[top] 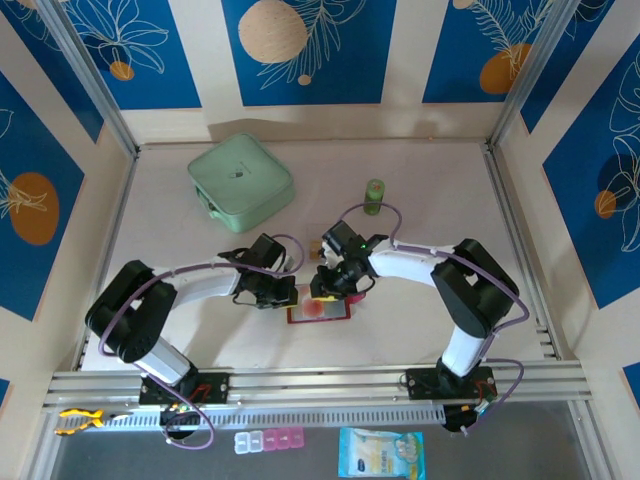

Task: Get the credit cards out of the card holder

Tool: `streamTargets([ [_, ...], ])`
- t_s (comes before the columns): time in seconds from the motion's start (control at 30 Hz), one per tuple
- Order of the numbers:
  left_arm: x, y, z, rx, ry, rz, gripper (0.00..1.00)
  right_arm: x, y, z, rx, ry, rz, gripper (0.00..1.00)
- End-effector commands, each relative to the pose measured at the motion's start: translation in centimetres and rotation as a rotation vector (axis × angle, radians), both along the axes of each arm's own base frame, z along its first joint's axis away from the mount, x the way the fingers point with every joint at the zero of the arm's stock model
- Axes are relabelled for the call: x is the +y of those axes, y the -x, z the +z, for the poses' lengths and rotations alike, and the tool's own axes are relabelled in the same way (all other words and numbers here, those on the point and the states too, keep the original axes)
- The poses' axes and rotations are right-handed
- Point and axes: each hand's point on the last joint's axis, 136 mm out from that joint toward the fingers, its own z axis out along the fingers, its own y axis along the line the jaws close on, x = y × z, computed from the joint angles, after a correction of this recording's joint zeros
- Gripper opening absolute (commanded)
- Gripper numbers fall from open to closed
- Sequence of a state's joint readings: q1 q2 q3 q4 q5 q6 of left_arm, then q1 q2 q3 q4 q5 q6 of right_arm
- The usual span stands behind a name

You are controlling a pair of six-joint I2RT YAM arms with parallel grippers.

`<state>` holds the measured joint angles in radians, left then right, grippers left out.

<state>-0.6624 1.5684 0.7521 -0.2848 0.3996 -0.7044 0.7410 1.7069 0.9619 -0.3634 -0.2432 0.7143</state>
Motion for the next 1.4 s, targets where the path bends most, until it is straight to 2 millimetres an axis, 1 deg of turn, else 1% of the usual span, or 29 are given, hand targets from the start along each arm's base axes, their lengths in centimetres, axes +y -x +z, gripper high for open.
streamTargets([
  [0.0,-0.2,0.0,0.7,-0.003,-0.003,-0.013,0.0,-0.2,0.3,1.1,-0.001,-0.045,-0.005,0.26],
  [0.13,-0.9,-0.2,1.6,-0.007,0.022,-0.024,0.0,-0.7,0.2,0.9,0.005,-0.042,-0.02,0.26],
  [0.23,-1.4,0.0,1.7,-0.005,0.03,-0.039,0.0,-1.0,0.2,0.7,0.012,-0.041,-0.028,0.26],
  [0.53,-1.9,0.4,0.4,0.019,0.024,-0.045,0.0,-1.1,0.3,0.2,0.031,-0.044,-0.03,0.26],
  [0.87,-0.6,1.0,-1.0,0.047,-0.043,-0.035,0.0,-1.2,0.2,-0.9,0.06,-0.032,-0.034,0.26],
  [1.07,-0.5,1.1,-1.0,0.048,-0.049,-0.034,0.0,-1.4,0.4,-1.8,0.086,-0.028,-0.044,0.26],
  [1.37,-0.6,1.0,-1.0,0.051,-0.049,-0.034,0.0,-0.9,0.6,-2.0,0.112,-0.067,-0.044,0.26],
])
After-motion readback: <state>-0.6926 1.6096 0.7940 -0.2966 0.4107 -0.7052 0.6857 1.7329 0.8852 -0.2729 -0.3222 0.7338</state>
